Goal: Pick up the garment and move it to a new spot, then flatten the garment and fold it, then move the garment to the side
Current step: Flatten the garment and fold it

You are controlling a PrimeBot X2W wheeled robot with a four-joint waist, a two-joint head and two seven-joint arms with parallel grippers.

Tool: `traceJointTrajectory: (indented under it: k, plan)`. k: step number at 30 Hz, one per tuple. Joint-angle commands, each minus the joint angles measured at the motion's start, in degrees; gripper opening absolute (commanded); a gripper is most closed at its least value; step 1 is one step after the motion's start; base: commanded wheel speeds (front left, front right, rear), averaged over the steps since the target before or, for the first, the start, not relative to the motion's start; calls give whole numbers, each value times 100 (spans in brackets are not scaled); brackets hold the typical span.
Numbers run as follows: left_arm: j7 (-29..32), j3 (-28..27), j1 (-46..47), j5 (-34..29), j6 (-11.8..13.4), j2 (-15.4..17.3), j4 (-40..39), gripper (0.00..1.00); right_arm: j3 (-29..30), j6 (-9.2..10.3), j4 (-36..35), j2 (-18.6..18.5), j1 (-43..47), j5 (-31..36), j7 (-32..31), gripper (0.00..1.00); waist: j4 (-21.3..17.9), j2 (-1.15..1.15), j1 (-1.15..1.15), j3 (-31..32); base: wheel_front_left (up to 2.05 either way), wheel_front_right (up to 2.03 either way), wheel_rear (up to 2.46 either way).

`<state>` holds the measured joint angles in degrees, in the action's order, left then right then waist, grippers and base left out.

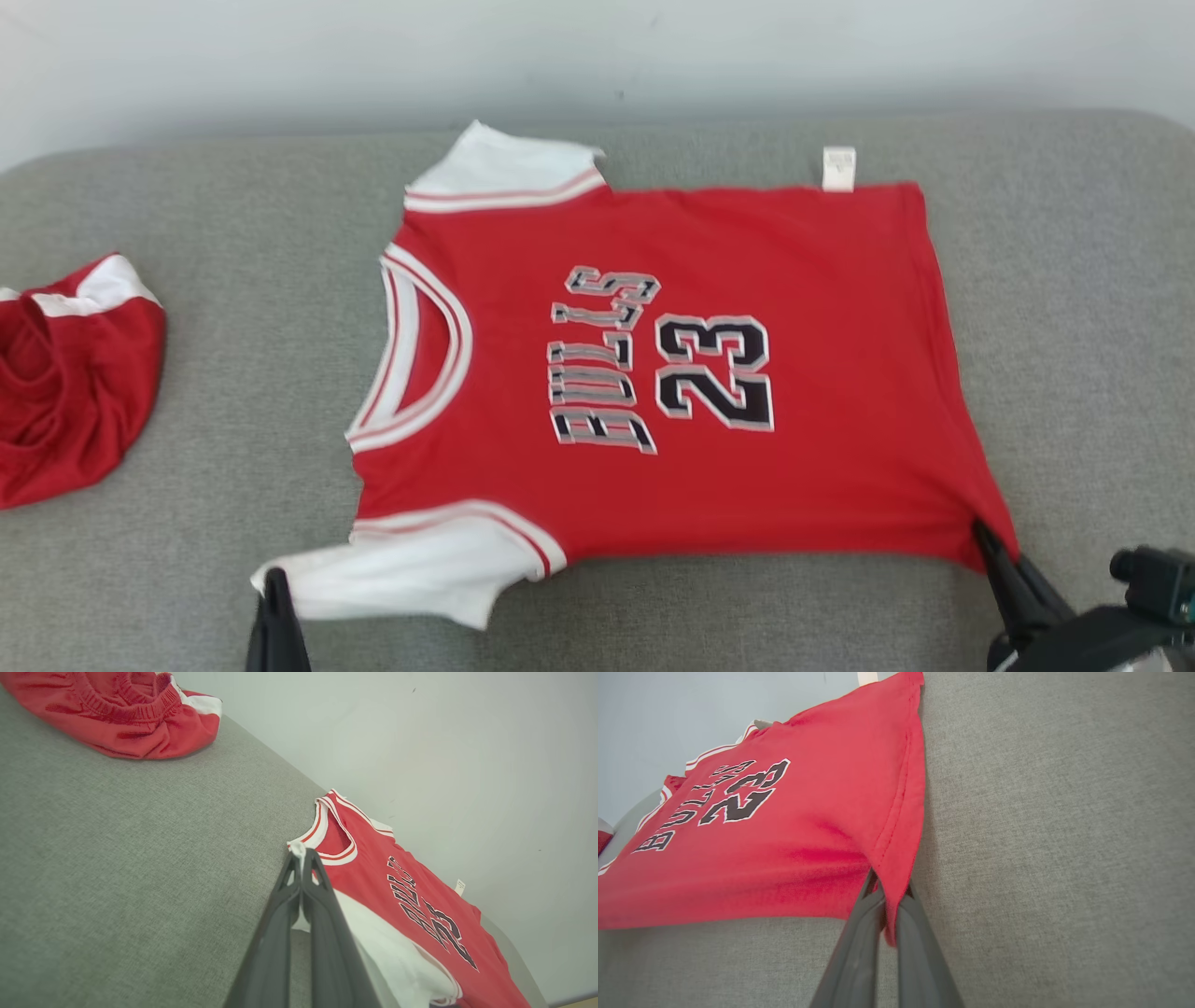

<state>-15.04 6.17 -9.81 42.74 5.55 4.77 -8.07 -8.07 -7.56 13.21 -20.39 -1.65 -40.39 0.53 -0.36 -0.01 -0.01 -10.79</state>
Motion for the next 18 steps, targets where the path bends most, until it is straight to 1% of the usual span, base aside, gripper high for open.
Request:
traceJointTrajectory:
  k: [1, 5, 8, 11, 12, 14, 18]
  plan:
    - [-19, 5, -124, -56, -22, -20, 38, 0, 125, 15, -79, 61, 191, 62, -131, 0, 86, 1, 1, 173, 0, 0, 0]
    - [-20, 172, -201, -218, -107, -5, 128, 0, 429, 15, -309, 224, 517, 209, -477, 0, 102, 1, 1, 260, 0, 0, 0]
    - [-19, 205, -29, -344, -157, 48, 125, 0, 558, 15, -522, 412, 555, 259, -690, 0, 43, 1, 1, 252, 0, 0, 0]
    - [54, 250, 225, -455, -242, 190, 172, 0, 638, 15, -651, 577, 452, 218, -949, 0, -66, 1, 1, 218, 0, 0, 0]
    - [54, 250, 225, -455, -242, 190, 172, 0, 638, 15, -651, 577, 452, 218, -949, 0, -66, 1, 1, 218, 0, 0, 0]
    - [121, 254, 451, -521, -275, 298, 229, 0, 650, 15, -696, 639, 328, 161, -1138, 0, -149, 1, 1, 191, 0, 0, 0]
    - [316, 316, 1012, -606, -432, 525, 436, 0, 688, 15, -652, 773, 36, 13, -1481, 0, -298, 1, 1, 92, 0, 0, 0]
